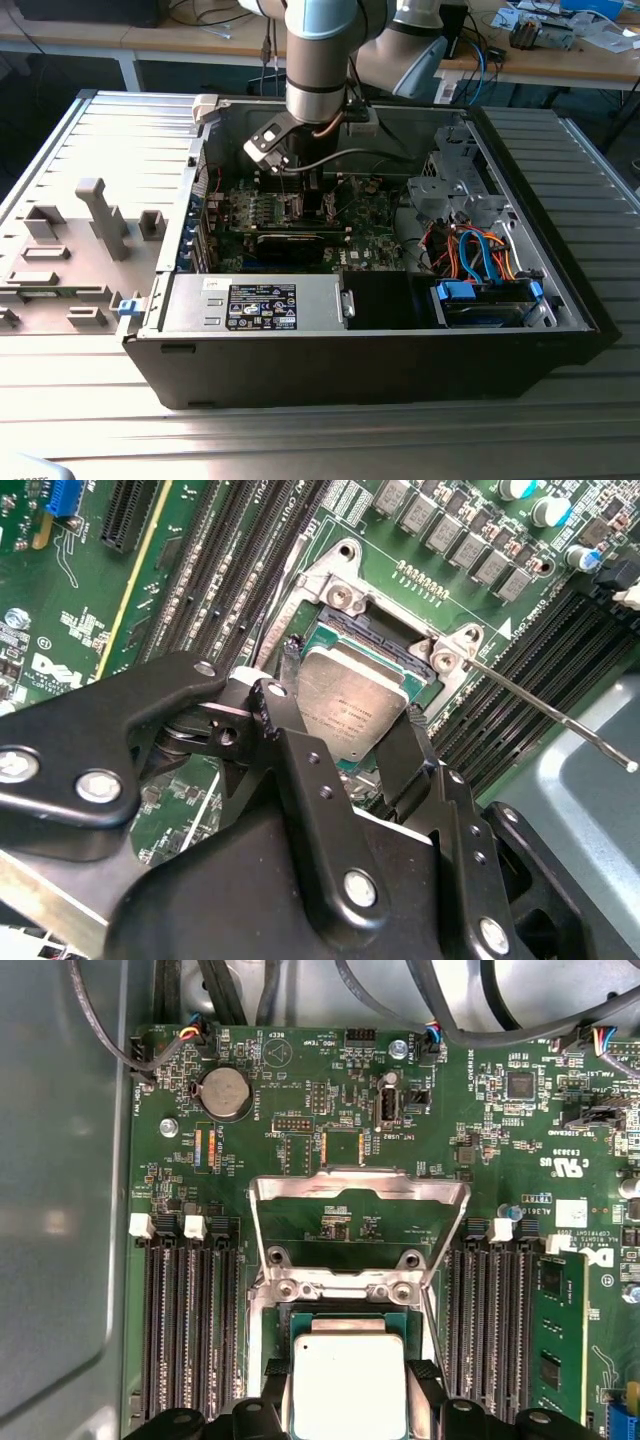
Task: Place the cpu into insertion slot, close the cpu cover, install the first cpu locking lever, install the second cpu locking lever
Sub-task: 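Place the cpu into insertion slot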
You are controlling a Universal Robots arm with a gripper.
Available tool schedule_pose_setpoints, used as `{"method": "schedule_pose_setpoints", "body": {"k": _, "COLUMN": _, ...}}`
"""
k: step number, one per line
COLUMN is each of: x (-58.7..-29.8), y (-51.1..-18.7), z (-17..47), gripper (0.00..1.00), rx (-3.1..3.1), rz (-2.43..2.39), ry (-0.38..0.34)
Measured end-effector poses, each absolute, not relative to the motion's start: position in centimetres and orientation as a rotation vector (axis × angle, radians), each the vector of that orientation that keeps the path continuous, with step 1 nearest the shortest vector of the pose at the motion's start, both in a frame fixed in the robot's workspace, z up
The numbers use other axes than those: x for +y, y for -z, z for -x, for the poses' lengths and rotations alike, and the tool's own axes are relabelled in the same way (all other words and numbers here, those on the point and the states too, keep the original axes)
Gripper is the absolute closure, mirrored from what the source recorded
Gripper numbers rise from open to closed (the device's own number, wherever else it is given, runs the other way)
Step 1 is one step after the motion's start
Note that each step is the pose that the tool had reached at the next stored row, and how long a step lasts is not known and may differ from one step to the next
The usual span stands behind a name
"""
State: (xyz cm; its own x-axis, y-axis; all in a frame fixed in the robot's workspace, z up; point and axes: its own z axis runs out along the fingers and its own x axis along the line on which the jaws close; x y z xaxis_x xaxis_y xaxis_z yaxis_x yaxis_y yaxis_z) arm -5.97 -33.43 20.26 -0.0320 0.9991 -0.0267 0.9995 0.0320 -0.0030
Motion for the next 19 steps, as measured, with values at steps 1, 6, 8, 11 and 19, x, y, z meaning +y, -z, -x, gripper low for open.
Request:
{"method": "schedule_pose_setpoints", "body": {"k": 1, "x": -33.41, "y": -20.23, "z": 5.97, "gripper": 0.46, "rx": 2.244, "rz": -2.173, "ry": 0.033}}
{"method": "schedule_pose_setpoints", "body": {"k": 6, "x": -33.24, "y": -20.10, "z": 5.95, "gripper": 0.46, "rx": 2.243, "rz": -2.173, "ry": 0.035}}
{"method": "schedule_pose_setpoints", "body": {"k": 8, "x": -33.21, "y": -20.09, "z": 5.93, "gripper": 0.46, "rx": 2.243, "rz": -2.172, "ry": 0.035}}
{"method": "schedule_pose_setpoints", "body": {"k": 11, "x": -33.19, "y": -20.04, "z": 5.91, "gripper": 0.46, "rx": 2.243, "rz": -2.173, "ry": 0.035}}
{"method": "schedule_pose_setpoints", "body": {"k": 19, "x": -33.19, "y": -19.82, "z": 5.89, "gripper": 0.46, "rx": 2.243, "rz": -2.172, "ry": 0.035}}
